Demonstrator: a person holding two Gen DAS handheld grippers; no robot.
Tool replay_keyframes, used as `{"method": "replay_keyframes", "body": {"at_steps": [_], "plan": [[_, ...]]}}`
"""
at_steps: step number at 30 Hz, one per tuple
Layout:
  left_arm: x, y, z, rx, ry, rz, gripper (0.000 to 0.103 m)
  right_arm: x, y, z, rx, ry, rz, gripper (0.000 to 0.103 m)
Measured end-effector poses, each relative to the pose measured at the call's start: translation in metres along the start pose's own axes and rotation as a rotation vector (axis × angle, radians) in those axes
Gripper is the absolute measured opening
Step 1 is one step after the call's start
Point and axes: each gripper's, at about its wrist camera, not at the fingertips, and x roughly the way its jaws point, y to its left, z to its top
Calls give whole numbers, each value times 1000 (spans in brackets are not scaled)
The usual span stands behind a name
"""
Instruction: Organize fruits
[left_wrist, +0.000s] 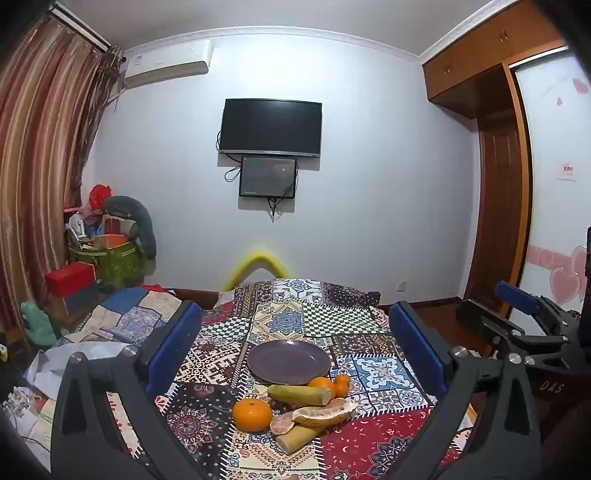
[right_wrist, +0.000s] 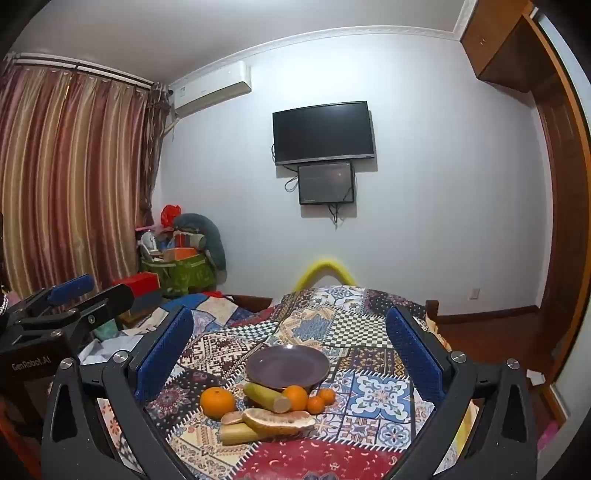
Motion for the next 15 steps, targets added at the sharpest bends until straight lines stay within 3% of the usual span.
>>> {"method": "replay_keyframes", "body": {"at_steps": [15], "plan": [[-2,4,0,-30,-7,-2,103,-1,-4,-4,13,-16,6,103]]}}
